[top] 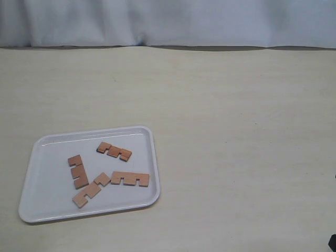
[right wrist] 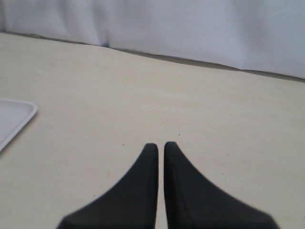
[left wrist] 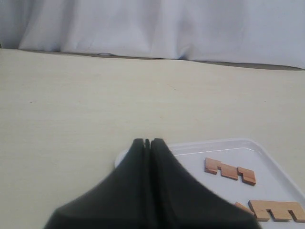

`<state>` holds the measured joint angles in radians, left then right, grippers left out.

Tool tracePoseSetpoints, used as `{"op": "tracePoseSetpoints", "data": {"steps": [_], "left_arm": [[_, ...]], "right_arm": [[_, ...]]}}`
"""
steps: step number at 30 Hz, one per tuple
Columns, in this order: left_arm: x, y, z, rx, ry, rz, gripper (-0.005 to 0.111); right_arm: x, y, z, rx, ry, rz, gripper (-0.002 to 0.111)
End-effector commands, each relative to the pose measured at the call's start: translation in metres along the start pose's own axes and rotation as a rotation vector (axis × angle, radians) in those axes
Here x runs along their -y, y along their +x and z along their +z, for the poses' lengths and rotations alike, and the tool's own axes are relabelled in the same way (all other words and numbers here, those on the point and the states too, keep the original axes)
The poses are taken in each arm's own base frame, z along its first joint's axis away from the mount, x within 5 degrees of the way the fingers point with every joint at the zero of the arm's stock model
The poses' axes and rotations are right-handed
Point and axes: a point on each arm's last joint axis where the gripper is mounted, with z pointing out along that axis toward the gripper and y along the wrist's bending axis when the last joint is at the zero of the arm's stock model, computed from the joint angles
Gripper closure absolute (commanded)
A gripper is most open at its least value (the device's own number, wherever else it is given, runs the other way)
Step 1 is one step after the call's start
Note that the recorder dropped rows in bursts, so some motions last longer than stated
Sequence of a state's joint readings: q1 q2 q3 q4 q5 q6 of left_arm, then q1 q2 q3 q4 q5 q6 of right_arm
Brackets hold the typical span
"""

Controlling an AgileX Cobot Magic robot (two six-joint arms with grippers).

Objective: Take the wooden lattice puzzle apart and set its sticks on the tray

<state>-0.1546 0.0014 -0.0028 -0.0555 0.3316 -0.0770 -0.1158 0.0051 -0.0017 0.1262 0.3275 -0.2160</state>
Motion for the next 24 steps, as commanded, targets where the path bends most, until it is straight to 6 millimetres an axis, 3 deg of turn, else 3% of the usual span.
{"op": "tracePoseSetpoints", "data": {"steps": [1, 24], "left_arm": [[-0.0001, 0.0002, 0.0002, 0.006, 0.001, -0.004, 0.107], [-0.0001, -0.0001, 0.0002, 0.009, 0.001, -0.004, 0.107]], "right_arm": [[0.0001, 0.0017, -0.0002, -0.012, 0.001, -0.024, 0.104], [-0.0002, 0.0017, -0.0002, -0.011, -0.002, -0.013, 0.104]]}}
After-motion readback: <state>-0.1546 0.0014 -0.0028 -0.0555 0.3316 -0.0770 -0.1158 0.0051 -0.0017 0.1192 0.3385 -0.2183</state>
